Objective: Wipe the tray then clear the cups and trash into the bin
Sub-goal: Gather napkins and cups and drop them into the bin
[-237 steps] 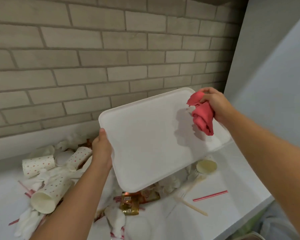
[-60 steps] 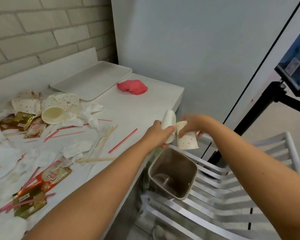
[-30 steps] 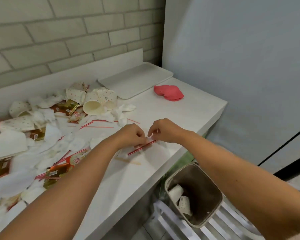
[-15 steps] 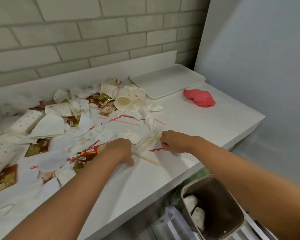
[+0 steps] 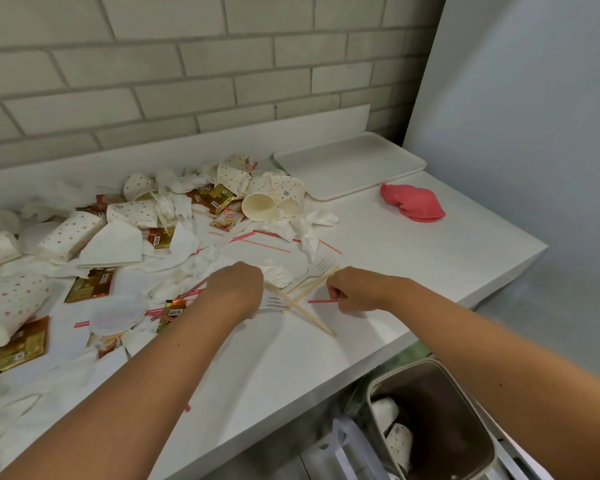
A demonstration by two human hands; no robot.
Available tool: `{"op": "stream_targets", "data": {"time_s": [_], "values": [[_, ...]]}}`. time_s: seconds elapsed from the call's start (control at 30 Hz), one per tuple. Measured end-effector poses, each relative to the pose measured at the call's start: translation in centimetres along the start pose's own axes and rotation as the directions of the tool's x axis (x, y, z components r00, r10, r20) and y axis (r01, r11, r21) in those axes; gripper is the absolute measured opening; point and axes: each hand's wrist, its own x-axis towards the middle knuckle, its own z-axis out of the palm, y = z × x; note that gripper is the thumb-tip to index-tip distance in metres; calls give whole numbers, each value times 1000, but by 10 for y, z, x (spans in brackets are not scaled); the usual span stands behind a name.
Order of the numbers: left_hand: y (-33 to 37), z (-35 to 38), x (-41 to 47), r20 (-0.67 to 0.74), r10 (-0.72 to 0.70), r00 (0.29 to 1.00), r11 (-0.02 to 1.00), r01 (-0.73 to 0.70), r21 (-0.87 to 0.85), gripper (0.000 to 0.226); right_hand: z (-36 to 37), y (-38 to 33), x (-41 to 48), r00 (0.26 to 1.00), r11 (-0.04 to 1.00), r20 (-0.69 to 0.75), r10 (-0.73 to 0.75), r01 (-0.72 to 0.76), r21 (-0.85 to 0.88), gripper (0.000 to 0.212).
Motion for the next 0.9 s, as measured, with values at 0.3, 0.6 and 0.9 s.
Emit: {"op": "stream_targets", "data": {"time_s": [0.3,0.6,0.9], "values": [[-4,-13,-5,-114,29,993,999,-33,-37,19,-22,-7,8,978,994,-207,-30,52,100,14],[33,28,-5,-235,369,899,860,-426,-282,20,-9,-16,36,987,995,-129,-93,96,23,36],[18,30,4,-294,373,880,844,-454,-286,20,-16,-6,21,999,993,-33,-5,1,-122,10]]}}
